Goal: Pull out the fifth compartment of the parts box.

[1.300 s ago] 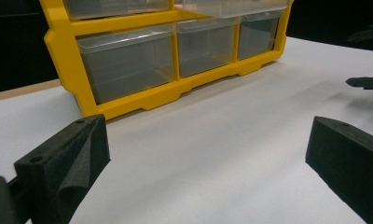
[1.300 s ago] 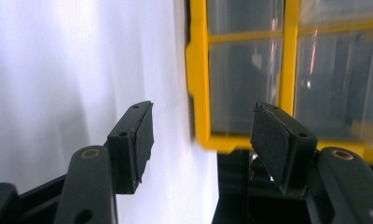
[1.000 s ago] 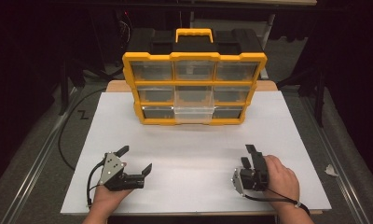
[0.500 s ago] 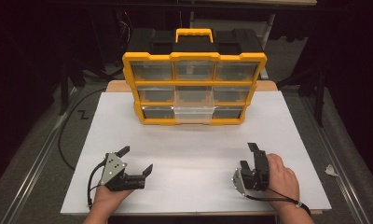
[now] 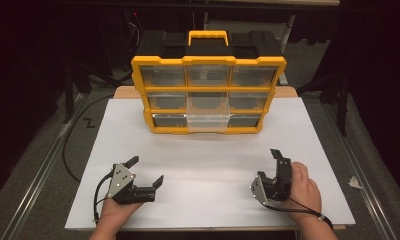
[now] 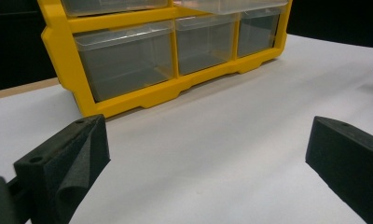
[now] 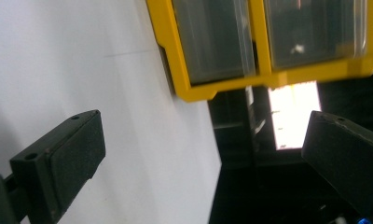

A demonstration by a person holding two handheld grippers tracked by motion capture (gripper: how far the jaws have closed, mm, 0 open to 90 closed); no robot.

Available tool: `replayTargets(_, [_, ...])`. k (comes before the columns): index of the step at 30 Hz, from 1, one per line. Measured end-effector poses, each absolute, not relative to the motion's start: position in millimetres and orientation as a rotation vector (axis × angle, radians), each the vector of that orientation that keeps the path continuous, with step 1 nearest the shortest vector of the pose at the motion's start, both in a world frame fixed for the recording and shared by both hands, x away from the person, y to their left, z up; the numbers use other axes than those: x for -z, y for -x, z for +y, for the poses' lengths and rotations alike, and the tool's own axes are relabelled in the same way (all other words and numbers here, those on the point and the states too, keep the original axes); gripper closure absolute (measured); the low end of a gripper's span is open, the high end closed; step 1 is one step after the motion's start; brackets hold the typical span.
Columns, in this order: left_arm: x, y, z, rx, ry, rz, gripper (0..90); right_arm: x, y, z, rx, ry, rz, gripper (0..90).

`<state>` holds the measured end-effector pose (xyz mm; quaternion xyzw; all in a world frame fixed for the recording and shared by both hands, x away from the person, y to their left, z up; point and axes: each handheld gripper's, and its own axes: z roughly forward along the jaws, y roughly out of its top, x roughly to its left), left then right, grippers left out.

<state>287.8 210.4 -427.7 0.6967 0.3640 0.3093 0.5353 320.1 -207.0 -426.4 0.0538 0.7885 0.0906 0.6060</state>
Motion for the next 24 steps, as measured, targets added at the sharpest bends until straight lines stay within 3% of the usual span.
replayTargets(24, [426.9,-289.3,213.7,-0.734,-1.642,0.897,0.2,417.9,-332.5,-240.5,-0.9,-0.874,1.972,0.7])
